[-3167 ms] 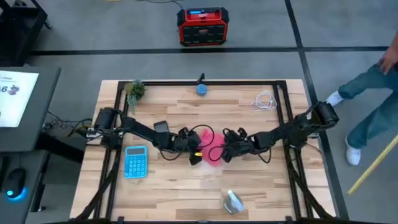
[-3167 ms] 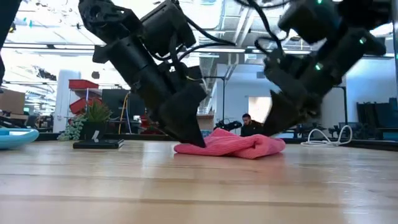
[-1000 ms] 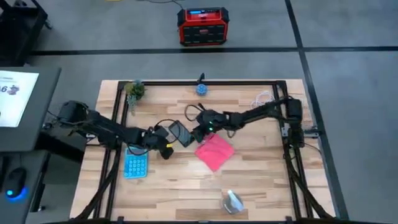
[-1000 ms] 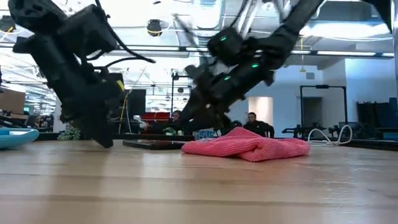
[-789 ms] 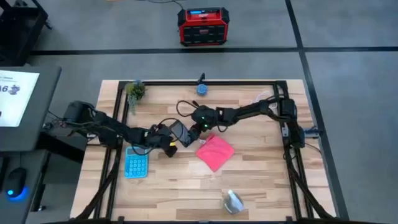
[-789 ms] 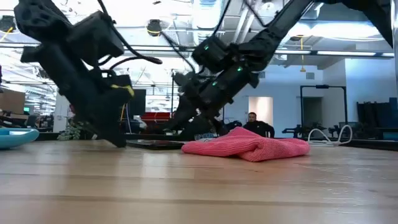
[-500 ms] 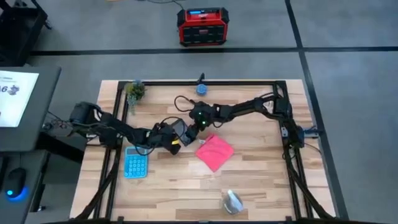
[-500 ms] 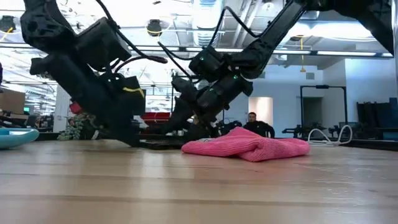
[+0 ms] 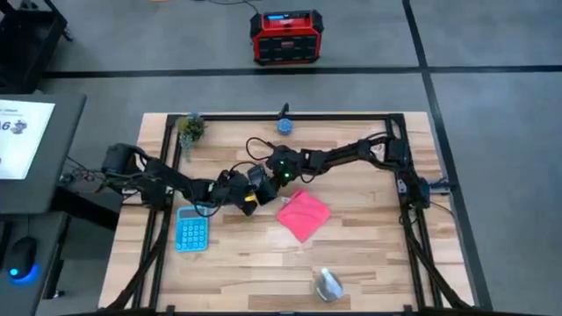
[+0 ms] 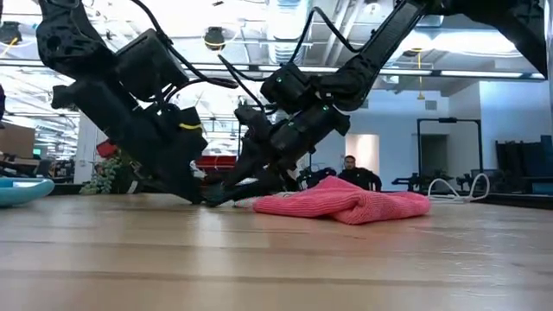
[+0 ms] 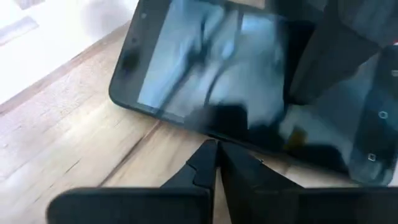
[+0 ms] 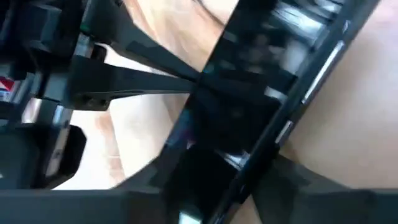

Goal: Apply microfiber cloth
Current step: Spray the black cellphone with the transparent spray bottle

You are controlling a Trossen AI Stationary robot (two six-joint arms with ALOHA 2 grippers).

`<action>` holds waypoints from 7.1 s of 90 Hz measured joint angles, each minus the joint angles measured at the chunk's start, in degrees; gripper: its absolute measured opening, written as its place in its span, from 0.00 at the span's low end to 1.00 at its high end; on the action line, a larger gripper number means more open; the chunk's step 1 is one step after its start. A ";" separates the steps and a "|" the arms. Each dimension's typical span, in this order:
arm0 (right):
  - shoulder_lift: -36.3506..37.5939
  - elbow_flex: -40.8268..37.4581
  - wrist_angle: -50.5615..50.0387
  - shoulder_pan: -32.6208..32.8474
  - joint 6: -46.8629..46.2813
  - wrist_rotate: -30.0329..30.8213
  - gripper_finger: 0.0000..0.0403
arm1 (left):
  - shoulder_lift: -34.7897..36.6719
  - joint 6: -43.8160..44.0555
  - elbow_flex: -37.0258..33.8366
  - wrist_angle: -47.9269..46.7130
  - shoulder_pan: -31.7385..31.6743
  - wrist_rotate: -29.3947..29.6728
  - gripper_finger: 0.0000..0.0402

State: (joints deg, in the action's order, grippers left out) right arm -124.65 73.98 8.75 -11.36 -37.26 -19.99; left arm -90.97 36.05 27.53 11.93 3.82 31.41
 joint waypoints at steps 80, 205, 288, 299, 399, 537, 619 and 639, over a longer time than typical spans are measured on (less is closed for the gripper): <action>30.15 -48.92 47.79 14.13 9.18 30.36 0.04 | 5.45 -11.07 -11.69 41.37 11.04 1.93 0.36; 35.31 -47.37 47.18 18.86 24.18 32.75 0.24 | -17.77 -17.70 13.40 46.79 5.14 -18.78 0.02; 54.79 -32.43 17.40 67.16 18.98 54.62 0.31 | -17.82 -18.05 13.35 39.69 7.86 -14.02 0.03; 49.46 -30.11 23.47 67.39 19.12 54.62 0.31 | -17.82 -18.05 13.35 39.58 7.86 -14.02 0.03; 39.70 -16.92 -9.98 69.45 5.07 64.28 0.66 | -17.82 -15.69 13.35 36.58 7.84 -14.09 0.04; 39.05 -16.94 -2.72 59.19 14.86 46.82 0.65 | -17.77 -15.76 13.35 35.07 8.12 -14.06 0.04; 39.17 -7.88 -27.78 72.26 3.07 75.71 0.28 | -17.77 -15.09 14.80 35.33 8.12 -13.78 0.03; 39.22 -9.17 -39.18 75.77 -14.66 80.33 0.28 | -17.77 -19.49 21.27 28.72 8.10 -12.04 0.03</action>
State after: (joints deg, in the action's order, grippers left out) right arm -85.43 64.81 -30.43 64.41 -51.91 60.34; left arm -108.75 16.56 48.80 40.66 11.92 19.37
